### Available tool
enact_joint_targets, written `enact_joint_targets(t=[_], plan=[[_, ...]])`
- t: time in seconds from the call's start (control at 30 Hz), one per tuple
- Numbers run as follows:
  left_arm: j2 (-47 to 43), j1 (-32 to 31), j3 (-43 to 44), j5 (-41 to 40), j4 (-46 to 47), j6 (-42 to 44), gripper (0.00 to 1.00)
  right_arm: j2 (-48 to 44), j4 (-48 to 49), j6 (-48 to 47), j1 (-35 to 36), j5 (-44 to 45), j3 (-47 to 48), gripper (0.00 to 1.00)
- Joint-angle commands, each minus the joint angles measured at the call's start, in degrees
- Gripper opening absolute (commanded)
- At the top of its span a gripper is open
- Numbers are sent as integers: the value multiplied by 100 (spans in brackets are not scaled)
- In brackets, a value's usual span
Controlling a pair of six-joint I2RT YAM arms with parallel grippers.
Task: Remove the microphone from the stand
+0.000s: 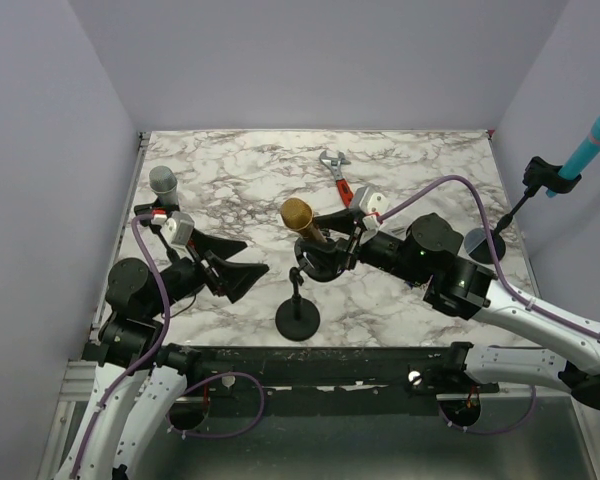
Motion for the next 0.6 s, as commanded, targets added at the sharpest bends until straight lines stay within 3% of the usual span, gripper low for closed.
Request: enact_joint_targets(t=[0.0,0.1,0.2,0.57], plan=[[-65,-21,88,-302,-511,437,99,-52,350,-31,58,-66,-118,55],[-81,-21,97,-323,-540,460,99,-3,358,-47,66,-49,-92,49],[-81,-21,131,-315,-568,507,99,28,297,-74,66,-32,4,35],[-2,-21,262,-226,-548,613,99,104,206,-136,73,21,412,30]])
